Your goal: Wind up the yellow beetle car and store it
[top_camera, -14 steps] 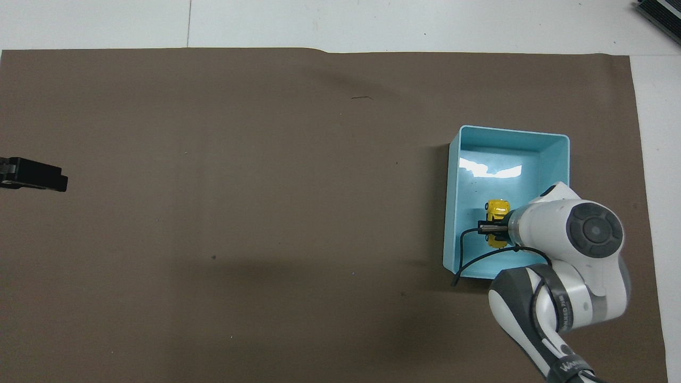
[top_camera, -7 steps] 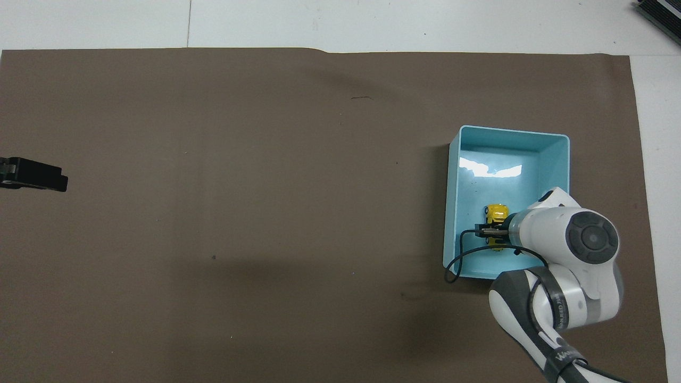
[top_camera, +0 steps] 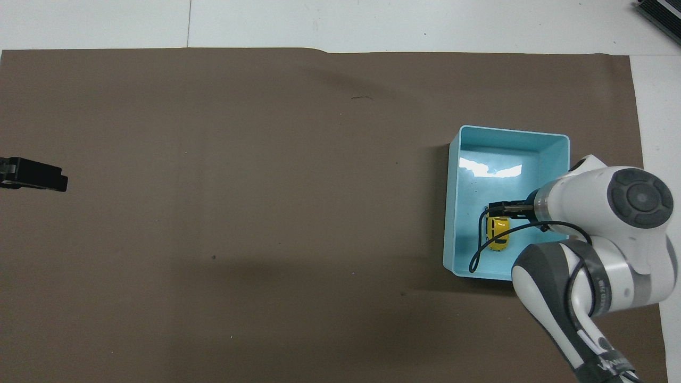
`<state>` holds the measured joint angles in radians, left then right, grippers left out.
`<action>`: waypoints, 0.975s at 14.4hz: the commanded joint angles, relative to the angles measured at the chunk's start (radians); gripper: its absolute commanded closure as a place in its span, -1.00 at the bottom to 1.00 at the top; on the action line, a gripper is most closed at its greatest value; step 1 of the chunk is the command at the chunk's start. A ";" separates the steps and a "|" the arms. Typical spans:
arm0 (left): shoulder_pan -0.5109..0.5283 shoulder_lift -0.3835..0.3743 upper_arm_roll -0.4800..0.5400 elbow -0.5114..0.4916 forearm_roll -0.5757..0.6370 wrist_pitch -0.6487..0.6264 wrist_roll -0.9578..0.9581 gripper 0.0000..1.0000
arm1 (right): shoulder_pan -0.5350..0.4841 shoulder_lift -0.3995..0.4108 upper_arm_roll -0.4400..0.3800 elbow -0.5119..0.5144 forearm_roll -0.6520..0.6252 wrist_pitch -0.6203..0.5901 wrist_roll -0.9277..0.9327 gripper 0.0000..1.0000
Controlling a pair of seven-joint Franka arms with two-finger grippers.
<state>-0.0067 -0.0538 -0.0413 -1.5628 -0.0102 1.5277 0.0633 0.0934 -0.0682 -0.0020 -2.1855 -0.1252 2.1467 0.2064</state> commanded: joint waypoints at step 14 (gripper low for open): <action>0.016 -0.014 -0.006 -0.009 0.009 0.019 0.012 -1.00 | -0.181 0.021 -0.001 0.444 0.093 -0.425 -0.208 -1.00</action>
<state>-0.0067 -0.0537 -0.0422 -1.5624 -0.0102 1.5549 0.0633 -0.0805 -0.0610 -0.0148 -1.8269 -0.0602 1.7946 0.0212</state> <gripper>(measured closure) 0.000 0.000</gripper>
